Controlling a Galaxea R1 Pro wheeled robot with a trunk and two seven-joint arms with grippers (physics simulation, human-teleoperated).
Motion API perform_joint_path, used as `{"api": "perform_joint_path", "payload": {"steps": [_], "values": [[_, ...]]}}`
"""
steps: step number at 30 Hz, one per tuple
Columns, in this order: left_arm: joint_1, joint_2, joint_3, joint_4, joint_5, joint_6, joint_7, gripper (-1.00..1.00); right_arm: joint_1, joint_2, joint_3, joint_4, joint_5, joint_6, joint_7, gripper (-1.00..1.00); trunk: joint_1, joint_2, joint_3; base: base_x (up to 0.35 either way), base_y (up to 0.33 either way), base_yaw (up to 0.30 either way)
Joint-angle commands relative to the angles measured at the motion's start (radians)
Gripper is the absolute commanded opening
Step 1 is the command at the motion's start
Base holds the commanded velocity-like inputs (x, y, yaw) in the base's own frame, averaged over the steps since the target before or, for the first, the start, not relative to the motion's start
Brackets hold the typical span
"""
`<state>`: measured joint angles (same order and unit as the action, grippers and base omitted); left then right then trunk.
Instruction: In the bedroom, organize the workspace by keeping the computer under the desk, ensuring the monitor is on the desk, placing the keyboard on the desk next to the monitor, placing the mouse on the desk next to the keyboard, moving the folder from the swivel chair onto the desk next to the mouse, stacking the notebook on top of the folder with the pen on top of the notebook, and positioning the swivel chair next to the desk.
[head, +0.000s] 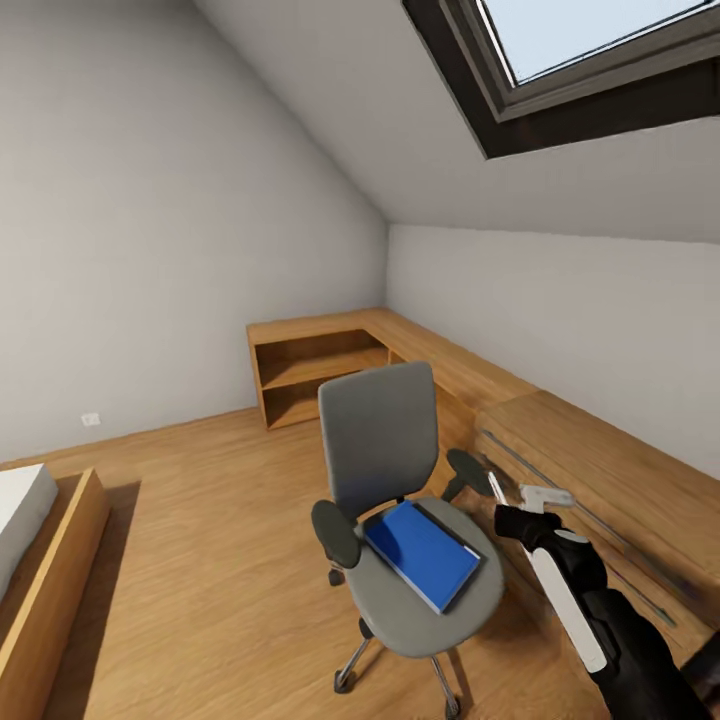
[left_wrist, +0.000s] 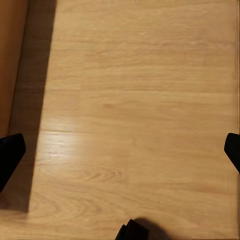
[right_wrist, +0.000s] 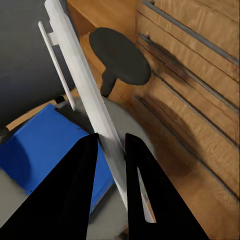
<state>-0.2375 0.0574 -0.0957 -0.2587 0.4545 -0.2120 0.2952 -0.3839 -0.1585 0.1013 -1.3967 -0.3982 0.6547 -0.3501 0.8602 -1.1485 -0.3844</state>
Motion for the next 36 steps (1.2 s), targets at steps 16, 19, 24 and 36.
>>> {"api": "perform_joint_path", "payload": {"steps": [16, 19, 24, 36], "values": [[0.000, 0.001, 0.000, -0.001, 0.013, -0.004, 0.010, 1.00, -0.001, 0.005, -0.263, 0.005, -0.022, 0.005, -0.010, -1.00, -0.061, 0.112, 0.049, 0.000, 0.000, -0.267], [0.000, 0.001, 0.000, -0.001, 0.013, -0.005, 0.010, 1.00, -0.001, 0.008, -0.304, 0.017, -0.022, 0.005, -0.010, -1.00, -0.073, 0.133, 0.058, 0.000, 0.000, -0.272], [0.000, -0.029, -0.006, 0.034, 0.007, -0.088, 0.007, 1.00, -0.001, 0.010, -0.320, 0.035, -0.022, 0.003, -0.009, -1.00, -0.073, 0.133, 0.058, 0.000, 0.000, -0.281], [0.000, -0.026, -0.005, 0.056, 0.009, -0.135, 0.011, 1.00, -0.001, 0.010, -0.320, 0.036, -0.021, 0.001, -0.008, -1.00, -0.073, 0.133, 0.058, 0.000, -0.195, -0.289]]}}
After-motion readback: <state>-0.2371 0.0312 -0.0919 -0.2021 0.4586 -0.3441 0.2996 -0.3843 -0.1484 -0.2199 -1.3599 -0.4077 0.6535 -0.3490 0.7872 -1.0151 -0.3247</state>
